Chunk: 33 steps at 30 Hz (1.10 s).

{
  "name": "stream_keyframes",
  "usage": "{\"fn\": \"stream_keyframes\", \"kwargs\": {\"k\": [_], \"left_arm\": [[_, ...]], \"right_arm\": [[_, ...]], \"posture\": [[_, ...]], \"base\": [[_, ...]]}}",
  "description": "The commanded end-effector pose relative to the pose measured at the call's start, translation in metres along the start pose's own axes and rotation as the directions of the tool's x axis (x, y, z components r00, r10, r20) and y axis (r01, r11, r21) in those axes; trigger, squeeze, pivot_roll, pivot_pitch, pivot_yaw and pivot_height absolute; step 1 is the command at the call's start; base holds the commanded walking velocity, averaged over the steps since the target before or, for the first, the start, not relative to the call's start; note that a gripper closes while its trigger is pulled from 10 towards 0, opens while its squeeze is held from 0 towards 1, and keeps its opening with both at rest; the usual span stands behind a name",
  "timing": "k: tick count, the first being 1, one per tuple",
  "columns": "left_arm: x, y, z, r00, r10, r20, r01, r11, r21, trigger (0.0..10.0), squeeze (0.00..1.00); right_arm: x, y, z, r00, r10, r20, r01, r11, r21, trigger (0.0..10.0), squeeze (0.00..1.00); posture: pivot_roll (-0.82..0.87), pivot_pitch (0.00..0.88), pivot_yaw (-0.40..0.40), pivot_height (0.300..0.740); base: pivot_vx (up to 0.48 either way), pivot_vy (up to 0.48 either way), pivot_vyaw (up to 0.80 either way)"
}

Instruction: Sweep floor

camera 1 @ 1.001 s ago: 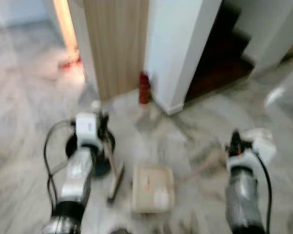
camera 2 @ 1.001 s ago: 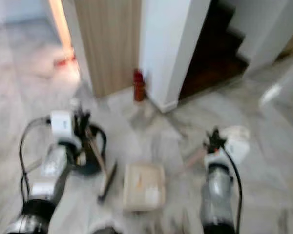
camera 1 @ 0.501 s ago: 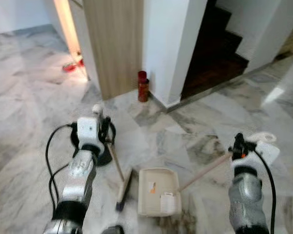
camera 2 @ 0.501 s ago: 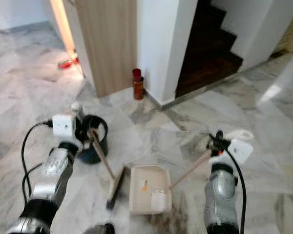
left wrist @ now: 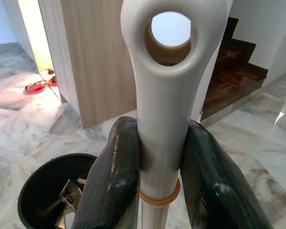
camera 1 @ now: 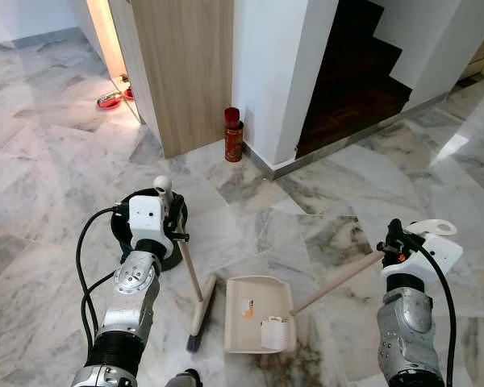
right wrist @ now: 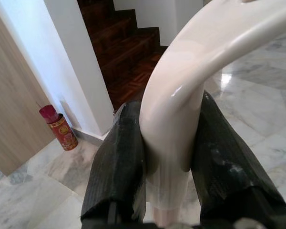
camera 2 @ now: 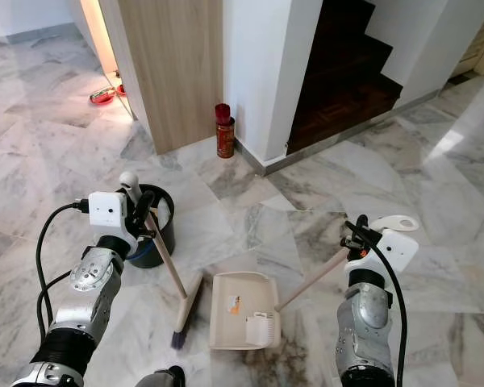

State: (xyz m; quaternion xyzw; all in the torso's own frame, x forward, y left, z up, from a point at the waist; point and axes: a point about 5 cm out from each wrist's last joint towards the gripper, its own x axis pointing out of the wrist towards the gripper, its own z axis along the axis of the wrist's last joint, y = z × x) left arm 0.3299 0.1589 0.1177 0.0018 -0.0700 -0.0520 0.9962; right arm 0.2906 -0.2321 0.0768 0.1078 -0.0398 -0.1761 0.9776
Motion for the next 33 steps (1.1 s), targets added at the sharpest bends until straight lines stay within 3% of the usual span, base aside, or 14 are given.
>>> {"fn": "stream_keyframes", "kwargs": {"k": [1,33], "left_arm": [[0.0030,0.0016,0.0097,0.999,0.004,0.040,-0.004,1.000,-0.002,10.0,0.00],[0.0032,0.0009,0.0094,0.999,-0.002,0.036,0.002,1.000,-0.002,10.0,0.00]], "right_arm": [[0.0037,0.0034,0.0068,1.000,0.009,0.030,-0.009,1.000,0.016,10.0,0.00],[0.0038,0.0053,0.0051,1.000,0.017,0.022,-0.017,1.000,0.019,10.0,0.00]], "posture": [[0.16,0.070,-0.051,0.740],[0.16,0.071,-0.050,0.740]], "base": [[0.000,0.371,0.00],[0.000,0.373,0.00]]}}
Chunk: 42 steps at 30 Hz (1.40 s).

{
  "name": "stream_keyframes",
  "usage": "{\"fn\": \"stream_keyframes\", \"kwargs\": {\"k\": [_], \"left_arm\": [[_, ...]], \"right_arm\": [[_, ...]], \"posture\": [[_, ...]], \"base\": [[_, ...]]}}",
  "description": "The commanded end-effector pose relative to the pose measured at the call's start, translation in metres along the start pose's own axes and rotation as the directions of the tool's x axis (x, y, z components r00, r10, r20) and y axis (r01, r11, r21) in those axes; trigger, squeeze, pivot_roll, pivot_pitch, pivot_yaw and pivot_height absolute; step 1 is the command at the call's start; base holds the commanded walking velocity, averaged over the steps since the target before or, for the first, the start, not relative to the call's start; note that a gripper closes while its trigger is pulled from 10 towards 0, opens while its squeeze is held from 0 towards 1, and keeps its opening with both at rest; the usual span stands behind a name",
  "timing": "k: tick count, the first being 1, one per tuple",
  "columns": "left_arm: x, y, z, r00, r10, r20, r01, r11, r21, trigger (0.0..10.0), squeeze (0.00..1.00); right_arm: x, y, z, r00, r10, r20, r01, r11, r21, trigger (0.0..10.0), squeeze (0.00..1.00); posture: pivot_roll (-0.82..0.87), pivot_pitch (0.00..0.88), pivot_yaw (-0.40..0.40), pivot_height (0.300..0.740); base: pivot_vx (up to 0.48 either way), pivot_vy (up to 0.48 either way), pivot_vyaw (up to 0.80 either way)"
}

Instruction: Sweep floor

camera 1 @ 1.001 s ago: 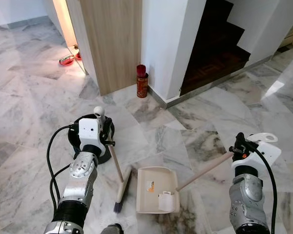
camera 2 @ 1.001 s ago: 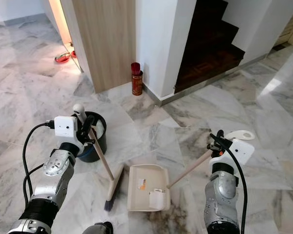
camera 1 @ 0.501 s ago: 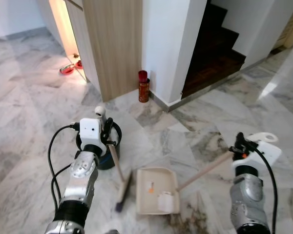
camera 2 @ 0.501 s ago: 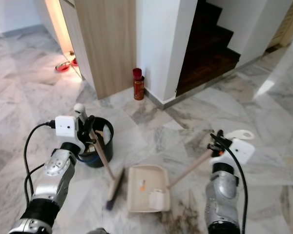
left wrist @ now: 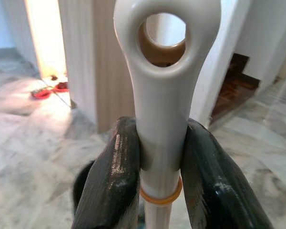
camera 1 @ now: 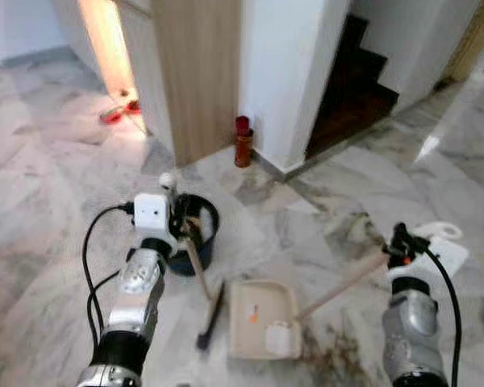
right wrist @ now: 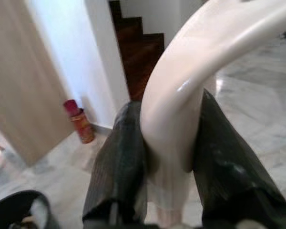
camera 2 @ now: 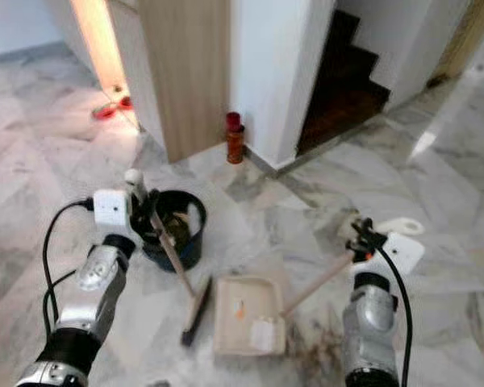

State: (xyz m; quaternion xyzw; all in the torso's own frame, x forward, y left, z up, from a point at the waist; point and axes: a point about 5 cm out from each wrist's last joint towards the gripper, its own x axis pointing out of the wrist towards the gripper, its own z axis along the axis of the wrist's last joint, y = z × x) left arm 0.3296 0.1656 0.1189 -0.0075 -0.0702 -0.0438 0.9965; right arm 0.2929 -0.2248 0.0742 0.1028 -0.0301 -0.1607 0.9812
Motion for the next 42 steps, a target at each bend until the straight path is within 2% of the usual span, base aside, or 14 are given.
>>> {"fn": "stream_keyframes", "kwargs": {"k": [1,25,39,42], "left_arm": [[0.004,-0.006,0.008,0.999,-0.020,0.034,0.019,1.000,0.015,10.0,0.00],[0.004,-0.005,0.008,0.999,-0.015,0.032,0.015,1.000,0.021,10.0,0.00],[0.005,-0.007,0.009,0.999,-0.027,0.028,0.026,0.999,0.030,10.0,0.00],[0.005,-0.007,0.008,0.999,-0.026,0.027,0.025,0.999,0.031,10.0,0.00]], "right_arm": [[0.004,-0.002,0.009,0.999,-0.013,0.042,0.012,0.999,0.032,10.0,0.00],[0.004,-0.001,0.010,0.999,-0.011,0.045,0.010,0.999,0.030,10.0,0.00],[0.011,0.004,0.029,0.994,-0.002,0.108,-0.003,0.999,0.038,10.0,0.00],[0.013,0.009,0.042,0.988,0.011,0.153,-0.019,0.999,0.050,10.0,0.00]], "posture": [[0.16,0.071,-0.050,0.740],[0.16,0.074,-0.052,0.740],[0.16,0.076,-0.053,0.740],[0.16,0.076,-0.053,0.740]], "base": [[0.000,0.371,0.00],[0.000,0.366,0.00],[0.000,0.000,0.00],[0.000,0.000,0.00]]}}
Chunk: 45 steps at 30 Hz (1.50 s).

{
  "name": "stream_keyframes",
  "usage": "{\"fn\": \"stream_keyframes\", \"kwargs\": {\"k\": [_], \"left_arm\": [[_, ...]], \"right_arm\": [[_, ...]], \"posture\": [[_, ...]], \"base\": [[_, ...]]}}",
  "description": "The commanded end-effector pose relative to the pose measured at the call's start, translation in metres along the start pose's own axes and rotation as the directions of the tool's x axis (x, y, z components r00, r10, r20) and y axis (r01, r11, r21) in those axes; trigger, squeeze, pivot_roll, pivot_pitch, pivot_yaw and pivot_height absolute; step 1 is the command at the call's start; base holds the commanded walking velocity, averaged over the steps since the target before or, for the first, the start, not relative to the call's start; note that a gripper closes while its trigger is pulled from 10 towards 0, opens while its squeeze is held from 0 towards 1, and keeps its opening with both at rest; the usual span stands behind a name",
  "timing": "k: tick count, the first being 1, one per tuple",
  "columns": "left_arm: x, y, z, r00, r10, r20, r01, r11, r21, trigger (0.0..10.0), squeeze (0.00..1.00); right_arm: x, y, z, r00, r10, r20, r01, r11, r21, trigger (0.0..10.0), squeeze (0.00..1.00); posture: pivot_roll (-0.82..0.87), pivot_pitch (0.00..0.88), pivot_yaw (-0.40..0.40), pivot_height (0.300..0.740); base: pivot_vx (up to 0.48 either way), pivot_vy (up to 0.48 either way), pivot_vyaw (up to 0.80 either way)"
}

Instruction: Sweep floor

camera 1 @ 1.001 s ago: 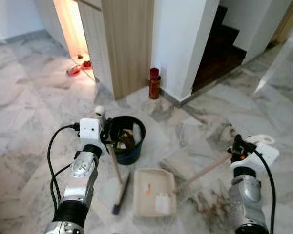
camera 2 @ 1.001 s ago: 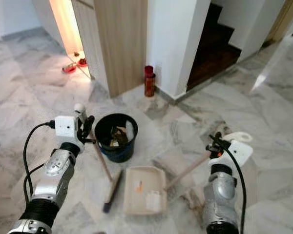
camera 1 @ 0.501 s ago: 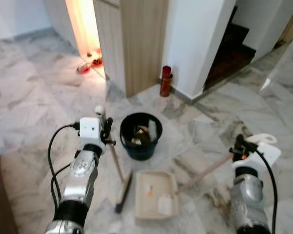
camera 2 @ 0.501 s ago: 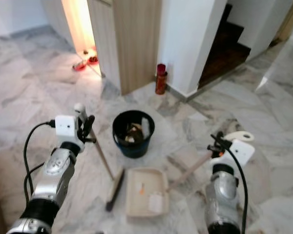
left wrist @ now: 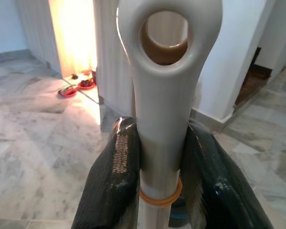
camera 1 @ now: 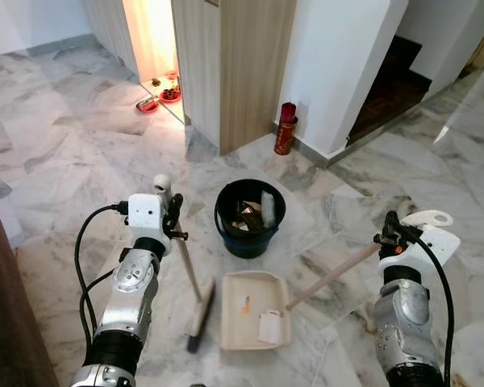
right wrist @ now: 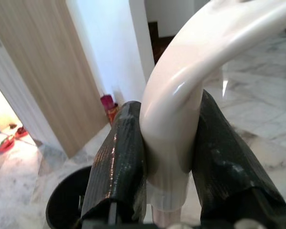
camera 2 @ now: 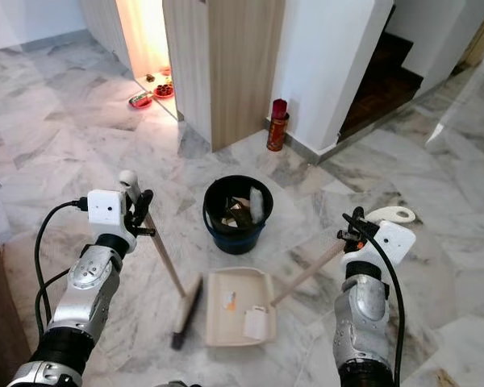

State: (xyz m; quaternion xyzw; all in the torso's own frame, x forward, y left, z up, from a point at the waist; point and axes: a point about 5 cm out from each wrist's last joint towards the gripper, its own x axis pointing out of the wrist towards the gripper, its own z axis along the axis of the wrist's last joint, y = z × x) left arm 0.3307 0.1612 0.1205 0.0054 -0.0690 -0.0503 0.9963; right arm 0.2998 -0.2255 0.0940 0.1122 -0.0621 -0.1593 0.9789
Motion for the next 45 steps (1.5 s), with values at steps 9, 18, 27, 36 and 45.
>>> {"fn": "stream_keyframes", "kwargs": {"k": [9,18,27,36,45], "left_arm": [[0.004,-0.004,0.006,1.000,-0.015,0.026,0.015,1.000,-0.001,10.0,0.00],[0.003,-0.005,0.005,1.000,-0.020,0.020,0.020,1.000,-0.008,10.0,0.00],[0.004,-0.006,0.006,0.999,-0.024,0.023,0.024,1.000,-0.017,10.0,0.00],[0.004,-0.001,0.008,0.999,0.010,0.037,-0.010,1.000,0.000,10.0,0.00],[0.003,0.004,0.008,0.998,0.045,0.041,-0.045,0.999,0.011,10.0,0.00]], "right_arm": [[0.015,0.016,0.057,0.979,0.032,0.201,-0.041,0.998,0.040,10.0,0.00],[0.018,0.030,0.092,0.957,0.086,0.277,-0.104,0.993,0.054,10.0,0.00],[0.018,0.045,0.141,0.904,0.088,0.419,-0.139,0.986,0.092,10.0,0.00],[0.016,0.051,0.142,0.902,0.106,0.419,-0.152,0.985,0.077,10.0,0.00],[0.015,0.053,0.137,0.911,0.118,0.396,-0.163,0.983,0.082,10.0,0.00]], "posture": [[0.16,0.075,-0.054,0.740],[0.16,0.074,-0.055,0.740],[0.16,0.072,-0.056,0.740],[0.16,0.072,-0.062,0.740],[0.16,0.068,-0.063,0.740]], "base": [[0.000,0.000,0.00],[0.000,0.000,0.00],[0.000,0.000,0.00],[0.095,0.000,0.00],[0.365,0.000,0.00]]}}
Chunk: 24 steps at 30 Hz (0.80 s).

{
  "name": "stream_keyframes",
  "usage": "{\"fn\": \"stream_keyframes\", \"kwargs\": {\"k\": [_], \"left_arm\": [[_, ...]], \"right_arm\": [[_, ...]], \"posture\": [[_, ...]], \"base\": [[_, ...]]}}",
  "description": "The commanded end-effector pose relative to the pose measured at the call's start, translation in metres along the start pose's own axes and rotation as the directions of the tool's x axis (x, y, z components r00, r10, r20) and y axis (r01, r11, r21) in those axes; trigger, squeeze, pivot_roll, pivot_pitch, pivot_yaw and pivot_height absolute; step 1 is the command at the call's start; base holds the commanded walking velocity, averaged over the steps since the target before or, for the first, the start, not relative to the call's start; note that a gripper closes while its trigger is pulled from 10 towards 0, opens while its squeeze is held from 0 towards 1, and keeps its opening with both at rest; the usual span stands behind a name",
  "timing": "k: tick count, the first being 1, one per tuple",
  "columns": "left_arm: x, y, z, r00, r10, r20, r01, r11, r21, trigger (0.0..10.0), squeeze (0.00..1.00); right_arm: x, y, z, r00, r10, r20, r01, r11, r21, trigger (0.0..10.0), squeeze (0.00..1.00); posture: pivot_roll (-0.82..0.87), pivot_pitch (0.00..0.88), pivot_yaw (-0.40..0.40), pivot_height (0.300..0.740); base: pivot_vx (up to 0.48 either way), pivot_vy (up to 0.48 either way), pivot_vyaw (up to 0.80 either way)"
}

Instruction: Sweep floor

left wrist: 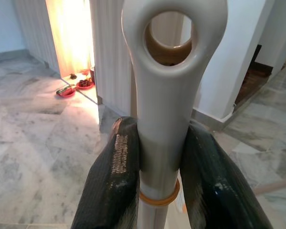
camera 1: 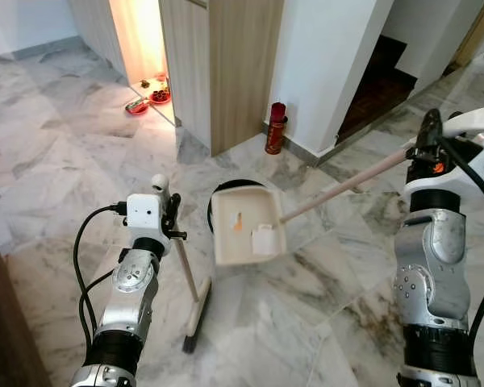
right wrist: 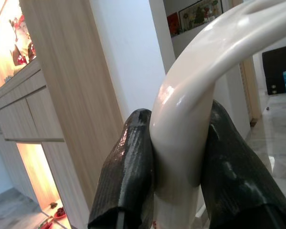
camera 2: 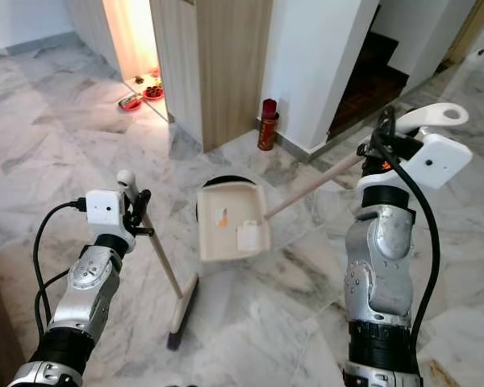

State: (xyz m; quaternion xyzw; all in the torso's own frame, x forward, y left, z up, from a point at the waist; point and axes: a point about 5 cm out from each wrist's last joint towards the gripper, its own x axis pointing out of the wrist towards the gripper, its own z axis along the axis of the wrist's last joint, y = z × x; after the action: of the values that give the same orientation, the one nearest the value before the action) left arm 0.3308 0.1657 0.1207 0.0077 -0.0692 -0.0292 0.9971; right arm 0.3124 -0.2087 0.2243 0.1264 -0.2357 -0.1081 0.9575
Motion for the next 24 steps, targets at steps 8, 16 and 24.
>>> {"fn": "stream_keyframes", "kwargs": {"k": [8,16,24], "left_arm": [[0.004,0.000,0.009,0.999,0.006,0.043,-0.006,1.000,0.010,10.0,0.00],[0.005,-0.001,0.009,0.999,0.004,0.048,-0.004,1.000,0.012,10.0,0.00],[0.005,0.001,0.011,0.998,0.013,0.054,-0.014,1.000,0.015,10.0,0.00]], "right_arm": [[0.004,0.005,0.017,0.997,0.018,0.076,-0.021,0.999,0.033,10.0,0.00],[0.004,0.009,0.019,0.995,0.038,0.087,-0.042,0.998,0.043,10.0,0.00],[0.005,0.020,0.022,0.987,0.118,0.105,-0.123,0.992,0.034,10.0,0.00]], "posture": [[0.17,0.060,-0.058,0.740],[0.17,0.051,-0.060,0.740],[0.17,0.047,-0.063,0.740]], "base": [[0.370,0.000,0.00],[0.370,0.000,0.00],[0.371,0.000,0.00]]}}
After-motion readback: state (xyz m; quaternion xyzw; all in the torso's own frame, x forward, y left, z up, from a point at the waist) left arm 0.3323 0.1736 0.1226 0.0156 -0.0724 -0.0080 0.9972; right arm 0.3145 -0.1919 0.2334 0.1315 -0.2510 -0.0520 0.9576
